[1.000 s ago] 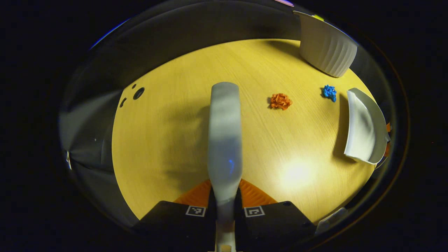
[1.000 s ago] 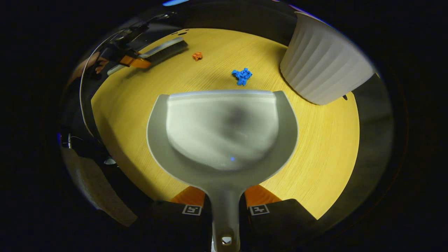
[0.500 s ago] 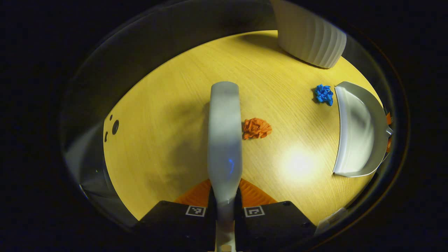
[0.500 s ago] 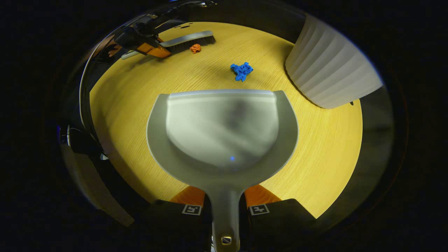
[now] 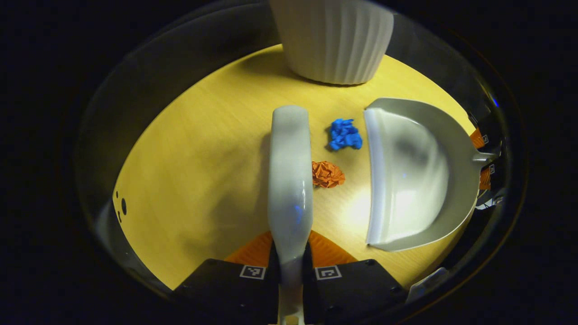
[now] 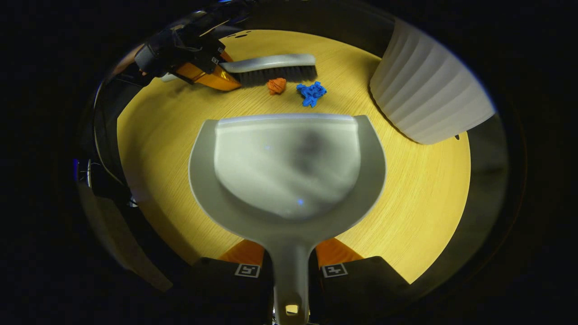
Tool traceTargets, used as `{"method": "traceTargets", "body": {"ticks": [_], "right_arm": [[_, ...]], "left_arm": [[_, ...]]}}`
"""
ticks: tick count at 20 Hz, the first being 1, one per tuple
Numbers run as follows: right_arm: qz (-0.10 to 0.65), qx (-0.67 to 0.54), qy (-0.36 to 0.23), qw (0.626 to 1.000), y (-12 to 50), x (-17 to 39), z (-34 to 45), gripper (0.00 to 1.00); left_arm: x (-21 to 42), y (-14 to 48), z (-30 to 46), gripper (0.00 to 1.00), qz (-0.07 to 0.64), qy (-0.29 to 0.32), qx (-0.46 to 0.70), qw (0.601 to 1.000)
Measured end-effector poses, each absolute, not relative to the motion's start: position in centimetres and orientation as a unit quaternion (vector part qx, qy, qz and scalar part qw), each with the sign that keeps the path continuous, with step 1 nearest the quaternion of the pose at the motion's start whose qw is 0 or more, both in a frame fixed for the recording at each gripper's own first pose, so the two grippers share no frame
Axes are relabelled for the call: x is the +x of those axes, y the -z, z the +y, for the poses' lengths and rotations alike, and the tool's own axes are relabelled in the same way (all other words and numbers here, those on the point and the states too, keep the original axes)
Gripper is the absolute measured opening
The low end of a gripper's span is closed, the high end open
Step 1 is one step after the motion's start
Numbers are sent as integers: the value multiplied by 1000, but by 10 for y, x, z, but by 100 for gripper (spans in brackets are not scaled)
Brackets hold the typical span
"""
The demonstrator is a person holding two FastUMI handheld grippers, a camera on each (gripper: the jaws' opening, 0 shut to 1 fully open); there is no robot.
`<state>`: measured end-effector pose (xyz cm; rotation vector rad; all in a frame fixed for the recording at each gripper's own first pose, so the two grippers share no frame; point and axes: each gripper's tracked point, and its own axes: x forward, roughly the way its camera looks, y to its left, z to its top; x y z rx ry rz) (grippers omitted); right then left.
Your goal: Pick up the small broom and dustpan from the desktop, sweep the trash into the dustpan with the broom, and then empty the trash into the garbage bin.
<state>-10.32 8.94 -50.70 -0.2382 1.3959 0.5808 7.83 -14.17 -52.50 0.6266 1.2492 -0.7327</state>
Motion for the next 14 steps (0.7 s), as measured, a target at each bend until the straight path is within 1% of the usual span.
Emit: {"method": "traceTargets", "body": {"ticks": [1, 2, 3, 5, 8, 12, 14], "right_arm": [[630, -108, -264, 722, 508, -103, 89, 34], [630, -108, -265, 722, 509, -104, 89, 34], [628, -107, -266, 723, 509, -104, 89, 35], [627, -106, -269, 723, 511, -105, 87, 35], [621, -102, -271, 729, 512, -104, 89, 35], [606, -97, -273, 741, 527, -86, 100, 34], [599, -94, -270, 748, 534, -83, 100, 34]], "left_arm": [[74, 525, -149, 24, 563, 336, 277, 703], [68, 525, -155, 27, 565, 344, 270, 700], [62, 524, -162, 25, 566, 354, 264, 696], [54, 524, -172, 25, 562, 378, 262, 688], [47, 522, -177, 25, 564, 394, 255, 680], [24, 511, -186, 25, 578, 428, 219, 659], [19, 510, -187, 25, 580, 425, 215, 661]]}}
